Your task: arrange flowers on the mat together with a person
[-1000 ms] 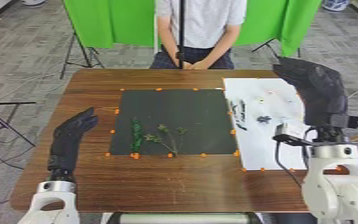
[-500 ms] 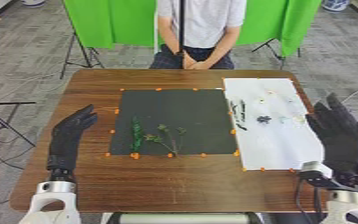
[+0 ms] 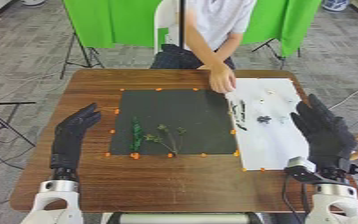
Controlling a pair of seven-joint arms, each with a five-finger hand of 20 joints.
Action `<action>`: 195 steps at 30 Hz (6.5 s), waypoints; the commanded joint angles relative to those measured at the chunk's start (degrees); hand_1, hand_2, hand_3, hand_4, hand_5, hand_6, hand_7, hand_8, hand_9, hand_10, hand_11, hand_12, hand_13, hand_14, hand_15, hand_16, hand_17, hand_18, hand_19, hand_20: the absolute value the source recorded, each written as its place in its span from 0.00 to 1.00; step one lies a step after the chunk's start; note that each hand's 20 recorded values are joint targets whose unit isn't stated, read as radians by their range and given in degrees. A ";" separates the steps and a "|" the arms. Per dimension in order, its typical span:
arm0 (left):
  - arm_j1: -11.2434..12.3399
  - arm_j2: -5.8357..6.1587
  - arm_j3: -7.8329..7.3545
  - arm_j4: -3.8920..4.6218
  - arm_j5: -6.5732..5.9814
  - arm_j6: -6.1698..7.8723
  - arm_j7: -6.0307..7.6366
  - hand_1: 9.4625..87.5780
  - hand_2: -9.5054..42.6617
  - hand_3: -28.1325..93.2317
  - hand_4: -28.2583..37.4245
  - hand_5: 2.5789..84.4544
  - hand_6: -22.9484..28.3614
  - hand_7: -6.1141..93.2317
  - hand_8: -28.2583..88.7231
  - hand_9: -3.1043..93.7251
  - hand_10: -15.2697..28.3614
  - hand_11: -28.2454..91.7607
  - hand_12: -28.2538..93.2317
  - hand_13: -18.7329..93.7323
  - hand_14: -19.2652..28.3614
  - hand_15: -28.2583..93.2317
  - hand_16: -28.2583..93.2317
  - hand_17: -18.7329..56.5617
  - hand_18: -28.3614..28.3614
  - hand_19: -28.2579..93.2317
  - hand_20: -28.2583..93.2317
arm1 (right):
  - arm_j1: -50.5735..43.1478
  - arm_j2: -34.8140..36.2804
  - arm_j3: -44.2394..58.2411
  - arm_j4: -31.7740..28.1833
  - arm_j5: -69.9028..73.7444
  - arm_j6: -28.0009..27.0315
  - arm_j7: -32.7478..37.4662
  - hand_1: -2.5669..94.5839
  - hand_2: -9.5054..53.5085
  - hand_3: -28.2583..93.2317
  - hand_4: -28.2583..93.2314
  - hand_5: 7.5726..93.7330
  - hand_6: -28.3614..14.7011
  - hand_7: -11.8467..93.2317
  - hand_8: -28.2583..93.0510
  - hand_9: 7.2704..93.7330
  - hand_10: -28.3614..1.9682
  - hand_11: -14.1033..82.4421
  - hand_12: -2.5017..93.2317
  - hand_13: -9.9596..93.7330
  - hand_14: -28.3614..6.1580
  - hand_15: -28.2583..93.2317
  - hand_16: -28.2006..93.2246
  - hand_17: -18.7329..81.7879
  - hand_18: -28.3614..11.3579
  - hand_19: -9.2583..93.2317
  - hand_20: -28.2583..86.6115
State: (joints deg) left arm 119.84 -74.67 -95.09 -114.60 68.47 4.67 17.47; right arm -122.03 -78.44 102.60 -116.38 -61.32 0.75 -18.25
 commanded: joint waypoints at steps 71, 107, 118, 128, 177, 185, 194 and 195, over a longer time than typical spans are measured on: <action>0.43 -0.94 -0.12 0.36 -1.10 -0.56 -1.04 0.16 0.10 0.81 0.09 0.57 0.52 0.16 0.19 0.52 0.68 0.36 0.33 0.49 0.75 0.34 0.24 0.33 0.69 0.29 0.36 | -0.52 1.76 1.49 -4.52 -14.13 4.07 5.52 0.13 0.07 0.85 0.08 0.43 0.58 0.19 0.16 0.48 0.42 0.21 0.16 0.50 0.46 0.36 0.29 0.46 0.35 0.17 0.56; 1.23 -0.54 -0.26 -0.31 -1.30 0.49 -0.80 0.16 0.10 0.81 0.09 0.57 0.53 0.16 0.19 0.52 0.68 0.36 0.33 0.49 0.75 0.33 0.24 0.33 0.69 0.29 0.36 | 28.10 28.59 -23.62 9.34 -80.10 -8.00 39.82 0.41 0.00 0.75 0.03 0.62 0.70 0.26 0.16 0.81 0.49 0.39 0.29 0.95 0.70 0.61 0.47 0.67 0.25 0.90 0.60; 0.96 -0.50 -0.14 -0.16 -1.34 0.46 -0.91 0.16 0.10 0.81 0.09 0.57 0.52 0.16 0.19 0.52 0.68 0.36 0.33 0.49 0.75 0.33 0.24 0.33 0.69 0.29 0.36 | 32.01 28.39 -28.49 13.33 -82.04 -13.05 41.54 0.41 0.00 0.76 0.03 0.62 0.72 0.27 0.16 0.82 0.52 0.38 0.29 0.98 0.75 0.59 0.48 0.70 0.28 0.92 0.56; 0.96 -0.52 -0.18 -0.13 -1.40 0.40 -0.86 0.16 0.10 0.81 0.09 0.57 0.52 0.16 0.19 0.52 0.68 0.36 0.33 0.49 0.75 0.34 0.24 0.33 0.69 0.29 0.36 | 30.47 28.10 -30.24 15.25 -83.19 -9.77 42.37 0.47 0.00 0.77 0.03 0.63 0.73 0.27 0.16 0.82 0.55 0.38 0.29 0.99 0.77 0.59 0.49 0.72 0.30 0.94 0.54; -0.41 2.14 -2.02 3.06 -6.25 8.02 -1.23 0.07 0.52 0.81 0.00 0.57 0.52 0.17 0.19 0.53 0.68 0.36 0.33 0.49 0.75 0.34 0.24 0.34 0.68 0.29 0.36 | 72.66 -6.57 -64.21 34.94 -80.69 -11.94 20.79 0.98 0.00 0.00 0.54 0.87 0.73 0.33 0.31 1.00 0.71 0.25 0.46 1.00 0.85 0.69 0.44 0.77 0.37 0.99 0.50; 2.26 2.00 -1.44 1.30 -6.21 9.29 0.91 0.24 0.65 0.85 0.21 0.52 0.52 0.18 0.18 0.54 0.68 0.38 0.33 0.50 0.75 0.37 0.22 0.36 0.67 0.30 0.36 | 69.96 -3.47 -69.91 28.88 -78.68 -14.71 24.09 0.97 0.00 0.00 0.54 0.86 0.74 0.34 0.30 1.00 0.72 0.25 0.46 1.00 0.85 0.69 0.44 0.76 0.37 0.99 0.51; 2.34 2.04 -0.89 1.36 -6.80 11.08 2.11 0.20 0.44 0.83 0.22 0.48 0.51 0.18 0.18 0.53 0.68 0.38 0.33 0.50 0.74 0.37 0.22 0.36 0.67 0.30 0.36 | 67.59 -3.60 -70.83 28.85 -79.80 -18.61 23.32 0.97 0.00 0.00 0.55 0.86 0.74 0.33 0.29 1.00 0.72 0.23 0.45 1.00 0.85 0.68 0.45 0.75 0.37 0.99 0.51; 2.42 1.96 -0.88 1.38 -6.94 11.02 2.39 0.18 0.37 0.83 0.18 0.48 0.51 0.18 0.18 0.53 0.68 0.39 0.33 0.50 0.74 0.37 0.22 0.36 0.67 0.30 0.36 | 67.32 -3.77 -70.78 29.05 -80.04 -18.84 23.15 0.97 0.00 0.00 0.55 0.85 0.74 0.33 0.29 1.00 0.72 0.23 0.45 1.00 0.84 0.68 0.45 0.75 0.37 0.99 0.51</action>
State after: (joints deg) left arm 121.17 -72.55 -96.61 -113.52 62.23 14.02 18.93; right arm -53.24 -82.31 32.31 -88.84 -139.77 -15.99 5.67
